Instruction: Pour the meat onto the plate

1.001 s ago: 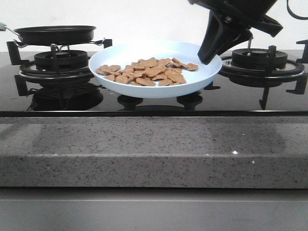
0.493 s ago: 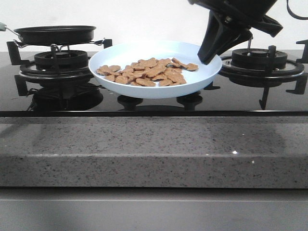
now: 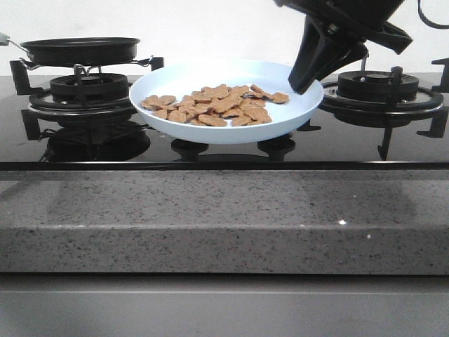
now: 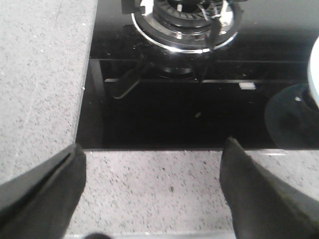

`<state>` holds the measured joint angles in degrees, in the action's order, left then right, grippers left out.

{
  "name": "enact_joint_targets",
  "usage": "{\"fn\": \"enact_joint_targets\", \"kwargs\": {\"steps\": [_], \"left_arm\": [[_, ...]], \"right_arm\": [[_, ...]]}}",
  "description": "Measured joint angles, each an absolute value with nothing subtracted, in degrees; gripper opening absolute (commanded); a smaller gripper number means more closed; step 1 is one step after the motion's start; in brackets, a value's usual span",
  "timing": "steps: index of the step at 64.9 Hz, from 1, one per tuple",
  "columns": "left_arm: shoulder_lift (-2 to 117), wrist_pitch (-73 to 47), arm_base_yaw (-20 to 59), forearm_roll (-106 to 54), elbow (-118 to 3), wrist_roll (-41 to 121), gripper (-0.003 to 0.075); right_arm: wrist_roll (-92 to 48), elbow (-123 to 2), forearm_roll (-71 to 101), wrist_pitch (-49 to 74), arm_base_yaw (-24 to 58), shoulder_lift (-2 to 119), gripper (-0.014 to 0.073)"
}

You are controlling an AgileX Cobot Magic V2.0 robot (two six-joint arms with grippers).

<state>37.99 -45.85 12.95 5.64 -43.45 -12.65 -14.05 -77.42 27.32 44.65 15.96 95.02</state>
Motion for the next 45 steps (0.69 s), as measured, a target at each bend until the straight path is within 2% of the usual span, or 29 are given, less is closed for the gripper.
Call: {"fn": "enact_joint_targets", "kwargs": {"steps": [26,45], "left_arm": [[35.5,-43.8,12.9,5.4,-41.4,-12.6,0.0546],[35.5,-41.9,12.9,6.2,-41.3,-12.6,0.0546]], "right_arm": [[-14.0,-78.1,27.2,45.4,16.0,95.1,-0.0069],[-14.2,-91.7,26.0,53.3,14.4,98.1,-0.0069]]}}
